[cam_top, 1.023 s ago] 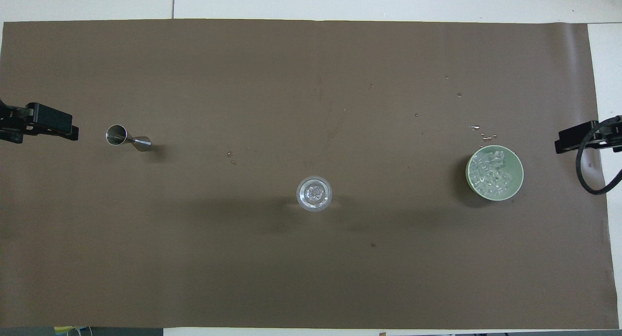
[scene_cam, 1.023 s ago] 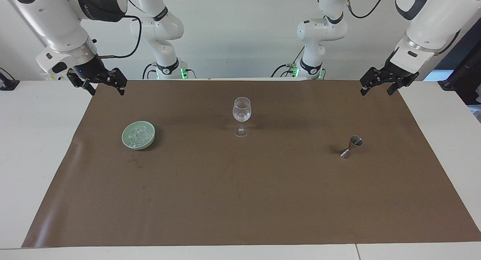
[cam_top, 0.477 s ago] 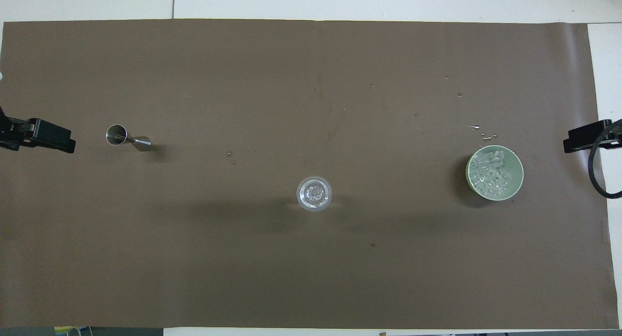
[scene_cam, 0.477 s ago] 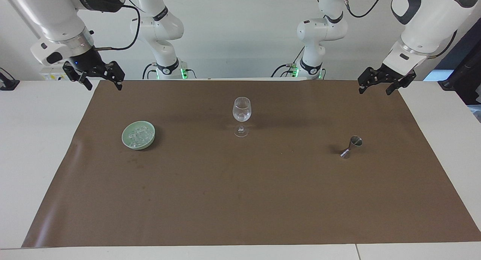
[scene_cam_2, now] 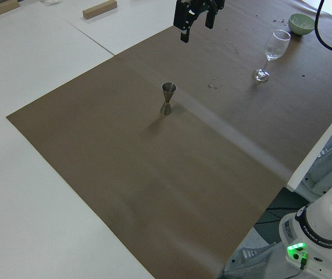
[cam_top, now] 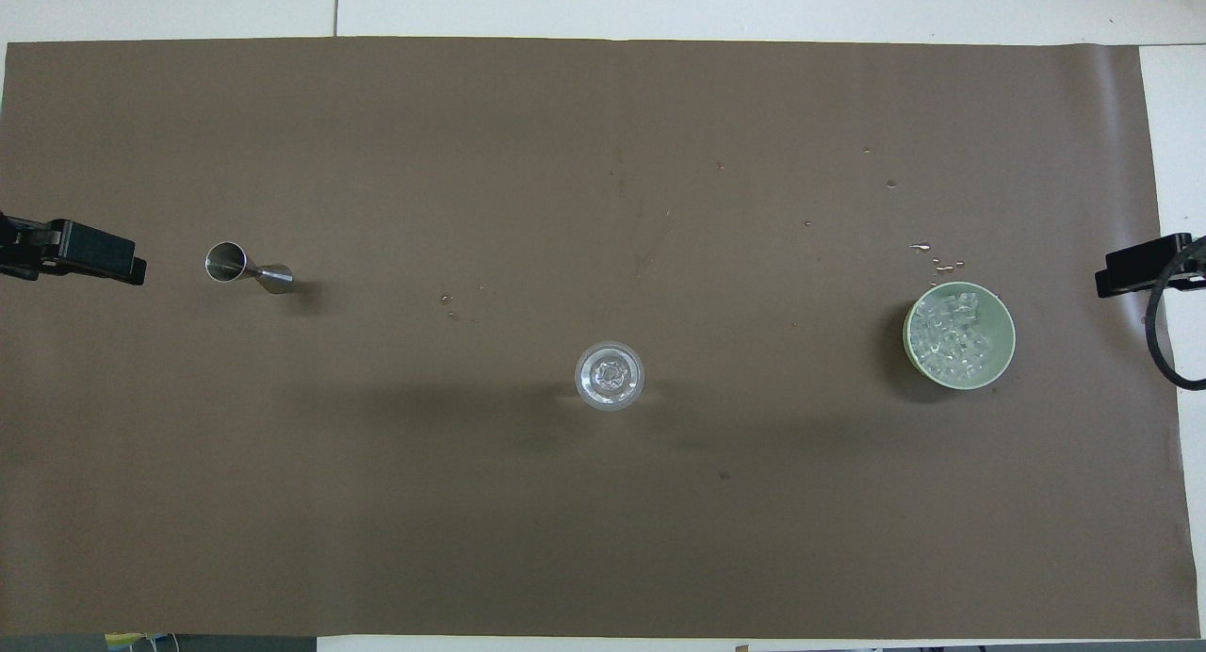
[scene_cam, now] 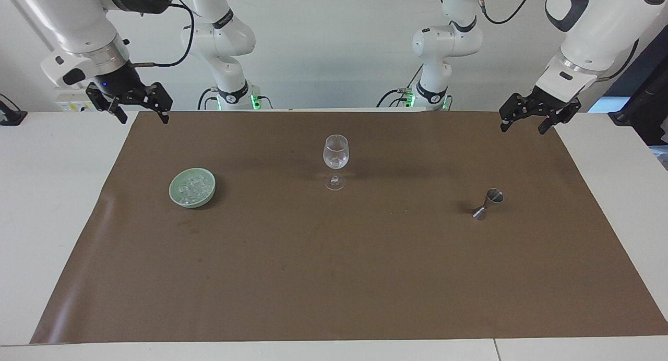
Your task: Pour wine and add ice with both arms
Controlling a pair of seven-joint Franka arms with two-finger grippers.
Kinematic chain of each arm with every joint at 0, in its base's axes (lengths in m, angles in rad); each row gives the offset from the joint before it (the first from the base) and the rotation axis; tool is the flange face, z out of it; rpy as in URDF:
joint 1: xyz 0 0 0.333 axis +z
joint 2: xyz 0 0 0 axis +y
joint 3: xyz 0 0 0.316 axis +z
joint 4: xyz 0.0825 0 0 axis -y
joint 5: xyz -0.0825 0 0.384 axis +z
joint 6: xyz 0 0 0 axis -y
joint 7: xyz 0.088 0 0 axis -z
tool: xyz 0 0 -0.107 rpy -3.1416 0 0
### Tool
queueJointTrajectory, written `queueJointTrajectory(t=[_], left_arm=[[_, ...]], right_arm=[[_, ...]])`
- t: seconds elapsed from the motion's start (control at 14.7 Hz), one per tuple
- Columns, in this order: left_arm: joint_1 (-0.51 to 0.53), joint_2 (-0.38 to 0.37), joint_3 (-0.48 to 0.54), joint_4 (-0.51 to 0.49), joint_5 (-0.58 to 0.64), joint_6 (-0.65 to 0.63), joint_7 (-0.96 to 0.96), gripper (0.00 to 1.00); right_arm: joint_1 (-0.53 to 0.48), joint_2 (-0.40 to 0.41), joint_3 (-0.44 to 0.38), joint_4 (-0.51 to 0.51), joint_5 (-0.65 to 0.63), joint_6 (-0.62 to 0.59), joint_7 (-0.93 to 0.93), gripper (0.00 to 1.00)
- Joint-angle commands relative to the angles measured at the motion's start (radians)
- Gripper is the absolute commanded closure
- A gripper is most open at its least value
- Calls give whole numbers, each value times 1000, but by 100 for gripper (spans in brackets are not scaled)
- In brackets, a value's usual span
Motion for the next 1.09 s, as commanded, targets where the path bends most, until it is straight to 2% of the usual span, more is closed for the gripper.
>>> queueJointTrajectory(t=[0.0,1.02], left_arm=[[0,-2,8,3,7,-10,22,0],[-3,-13,6,-18,35,-6,-13,0]], right_arm=[[-15,-9,11,1,7,-13,12,0],[-15,-9,11,1,6,-11,12,0]])
